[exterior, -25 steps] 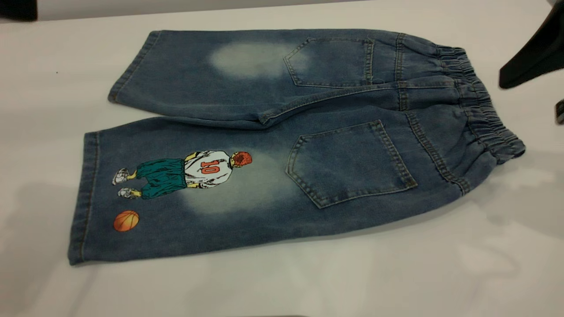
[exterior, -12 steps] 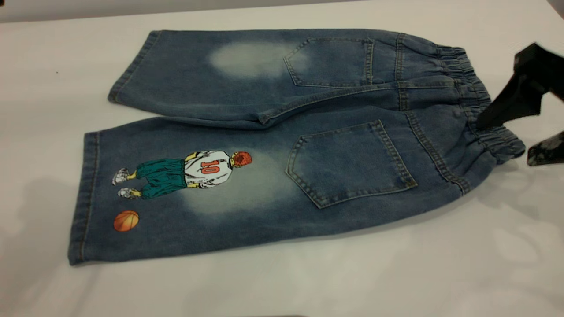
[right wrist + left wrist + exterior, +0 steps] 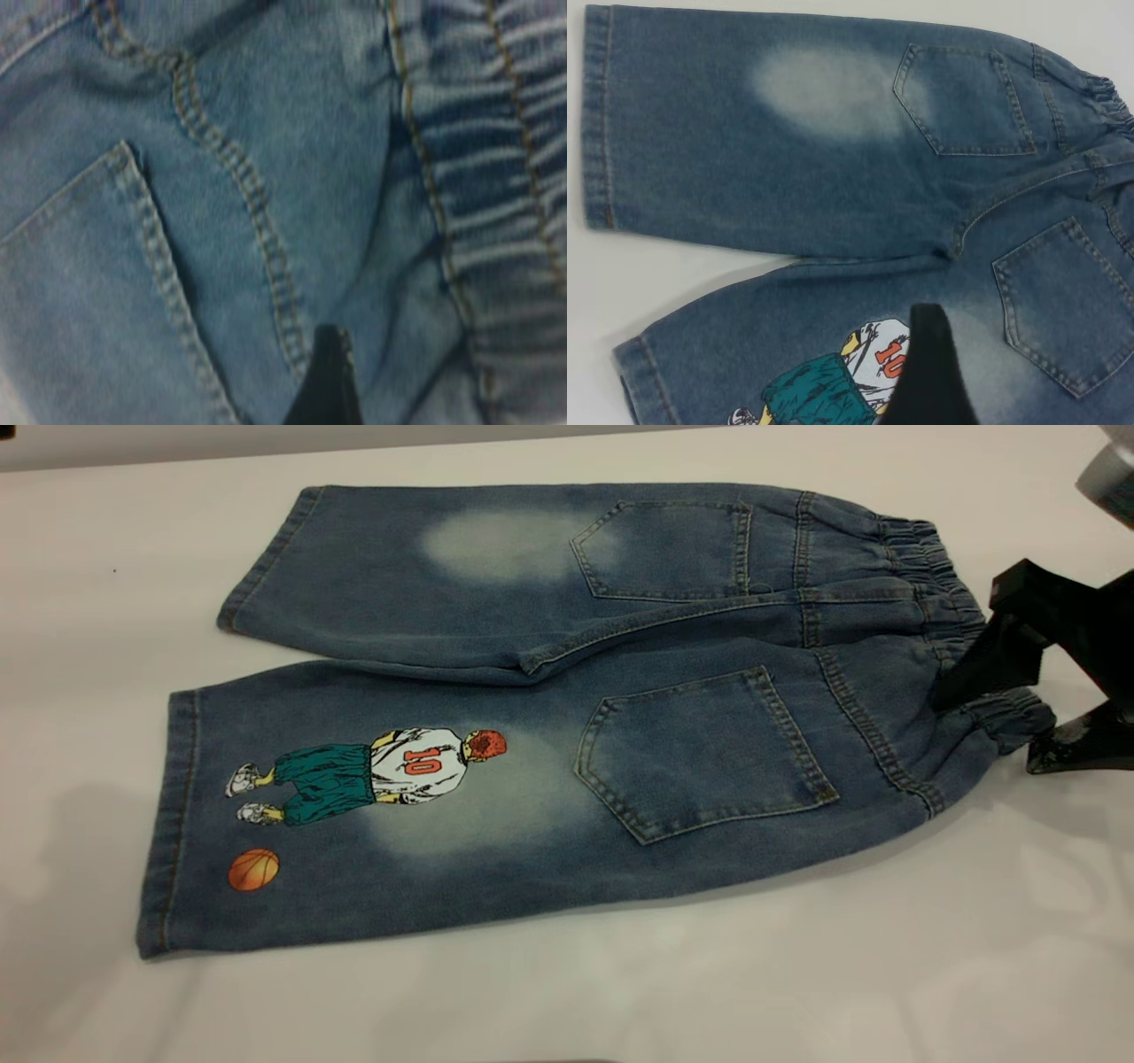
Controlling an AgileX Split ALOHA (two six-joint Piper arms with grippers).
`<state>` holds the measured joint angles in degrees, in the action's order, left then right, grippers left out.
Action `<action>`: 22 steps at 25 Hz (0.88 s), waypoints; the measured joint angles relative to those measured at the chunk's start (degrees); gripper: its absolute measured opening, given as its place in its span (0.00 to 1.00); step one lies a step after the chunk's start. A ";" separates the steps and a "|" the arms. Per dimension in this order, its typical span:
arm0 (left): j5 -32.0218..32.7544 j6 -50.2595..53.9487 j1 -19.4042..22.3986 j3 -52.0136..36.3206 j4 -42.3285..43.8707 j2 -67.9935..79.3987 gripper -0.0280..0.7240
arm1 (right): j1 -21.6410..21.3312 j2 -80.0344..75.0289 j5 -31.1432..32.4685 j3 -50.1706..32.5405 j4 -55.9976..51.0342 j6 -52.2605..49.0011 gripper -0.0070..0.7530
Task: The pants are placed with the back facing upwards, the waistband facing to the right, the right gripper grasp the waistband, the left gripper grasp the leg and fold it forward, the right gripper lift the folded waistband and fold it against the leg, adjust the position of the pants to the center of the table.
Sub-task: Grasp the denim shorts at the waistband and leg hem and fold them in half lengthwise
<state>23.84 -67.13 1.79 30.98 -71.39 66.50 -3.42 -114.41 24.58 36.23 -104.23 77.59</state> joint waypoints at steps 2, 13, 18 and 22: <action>0.20 0.00 0.00 0.00 0.00 0.00 0.71 | 0.00 -0.34 -0.36 0.33 -0.11 0.06 0.71; 0.84 4.53 0.00 0.00 2.85 2.83 0.71 | 0.00 -0.40 -5.77 0.62 3.71 0.01 0.08; 4.92 18.66 0.00 0.32 15.44 11.55 0.68 | 0.00 -0.40 -5.34 0.68 4.70 0.01 0.06; 8.27 27.25 0.00 0.38 23.09 18.44 0.68 | 0.00 -0.40 -5.12 0.68 4.87 0.01 0.06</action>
<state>32.10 -39.88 1.79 31.36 -48.30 84.94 -3.42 -114.81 19.46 36.92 -99.35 77.60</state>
